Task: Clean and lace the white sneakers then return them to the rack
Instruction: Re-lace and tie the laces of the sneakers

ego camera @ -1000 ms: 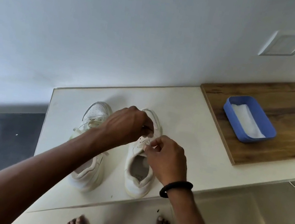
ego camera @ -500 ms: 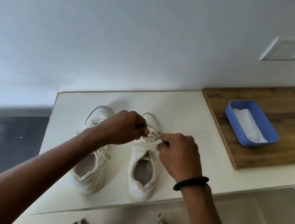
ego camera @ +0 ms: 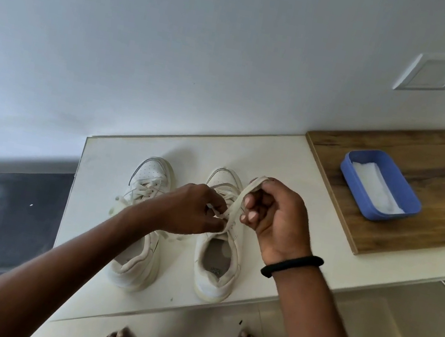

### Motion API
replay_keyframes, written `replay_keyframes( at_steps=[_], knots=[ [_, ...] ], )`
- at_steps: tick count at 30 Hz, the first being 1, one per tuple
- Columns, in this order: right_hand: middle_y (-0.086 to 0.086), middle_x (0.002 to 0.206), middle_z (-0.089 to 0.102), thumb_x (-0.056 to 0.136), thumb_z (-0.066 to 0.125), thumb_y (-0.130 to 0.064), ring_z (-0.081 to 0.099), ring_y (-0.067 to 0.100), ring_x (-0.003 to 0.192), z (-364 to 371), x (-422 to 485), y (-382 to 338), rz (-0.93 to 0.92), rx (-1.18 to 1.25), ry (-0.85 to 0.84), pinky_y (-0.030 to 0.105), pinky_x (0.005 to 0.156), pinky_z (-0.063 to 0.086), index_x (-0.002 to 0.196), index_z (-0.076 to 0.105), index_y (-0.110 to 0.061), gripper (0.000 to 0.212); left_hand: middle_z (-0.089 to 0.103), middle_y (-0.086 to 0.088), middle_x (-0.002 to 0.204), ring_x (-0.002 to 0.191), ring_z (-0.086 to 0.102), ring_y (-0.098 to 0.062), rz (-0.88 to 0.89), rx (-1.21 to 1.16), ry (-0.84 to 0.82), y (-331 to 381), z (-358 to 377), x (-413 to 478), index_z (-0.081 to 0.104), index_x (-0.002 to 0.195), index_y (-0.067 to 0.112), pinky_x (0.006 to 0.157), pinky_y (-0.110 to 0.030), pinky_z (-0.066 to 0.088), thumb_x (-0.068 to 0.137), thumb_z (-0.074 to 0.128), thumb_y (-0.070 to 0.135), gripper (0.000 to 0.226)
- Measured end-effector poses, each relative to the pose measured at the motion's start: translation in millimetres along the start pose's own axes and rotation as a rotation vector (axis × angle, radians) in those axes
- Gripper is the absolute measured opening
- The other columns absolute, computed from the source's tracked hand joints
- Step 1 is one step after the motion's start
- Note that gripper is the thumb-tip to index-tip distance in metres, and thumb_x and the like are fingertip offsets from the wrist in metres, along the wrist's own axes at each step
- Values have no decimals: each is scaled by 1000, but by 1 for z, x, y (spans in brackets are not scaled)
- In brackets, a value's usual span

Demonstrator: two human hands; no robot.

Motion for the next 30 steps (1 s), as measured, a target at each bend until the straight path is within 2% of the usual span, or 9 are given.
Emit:
replay_keyframes(
  at_steps=[3,6,10,12,15,19,22,25,30],
  knots=[
    [4,59,51,94,44,-19,38,11,42,1,-1,-6,175,294,-127,24,48,41,75,54,-14,23,61,12,79,74,56,-2,67,85,99,0,0,-2,74,93,23,71,-22,40,90,64,29,12],
    [0,66,52,93,48,-24,45,10,49,-12,3,-24,82,404,-185,25,56,43,75,56,-16,21,51,12,76,70,50,-8,103,142,168,0,2,-4,73,91,18,68,-24,35,96,61,26,16],
    [0,76,63,97,49,-25,59,13,61,-66,18,-41,-80,450,122,28,66,50,82,60,-18,19,54,7,81,74,52,-13,100,141,189,-5,7,-8,73,97,19,66,-26,37,99,57,39,25],
    [3,89,71,95,54,-21,68,14,66,-102,27,-35,-135,200,467,35,71,53,109,63,-14,18,55,6,83,75,52,-14,85,145,185,-8,8,-8,72,96,19,68,-28,39,100,56,37,24],
    [-2,108,70,92,61,-17,69,16,85,-119,29,-22,-238,-626,729,38,83,54,148,36,-19,61,61,3,87,78,56,-15,64,132,184,-11,8,-9,70,91,19,73,-33,47,100,55,35,24],
    [-11,95,70,89,70,-12,67,7,79,-61,27,-5,-492,-1036,240,13,68,48,109,72,-21,22,61,5,88,78,57,-11,52,103,198,-11,10,-8,68,85,22,68,-25,43,102,52,32,25],
    [-11,94,74,84,75,-19,69,7,85,-18,19,27,-519,-1168,-138,20,78,53,96,78,-22,13,55,8,84,76,52,-10,44,100,234,-11,12,-7,66,84,21,67,-24,36,102,52,31,25],
    [-5,103,73,86,69,-30,67,15,95,-4,12,46,-562,-1252,-215,34,87,55,102,74,-21,20,52,5,82,75,52,-15,46,129,267,-14,13,-7,63,84,13,69,-31,40,102,52,29,27],
    [-5,108,68,87,74,-21,63,15,102,-11,22,50,-407,-1167,-210,25,89,50,107,74,-18,20,55,2,87,75,56,-19,133,189,347,-10,14,-11,63,87,12,68,-37,48,103,50,28,26]
  ],
)
Point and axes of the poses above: each hand's wrist, its own x-axis towards the middle knuckle, its own z-axis out of the palm, y = z × x, the point moved 3 cm from there along x, towards the middle knuckle
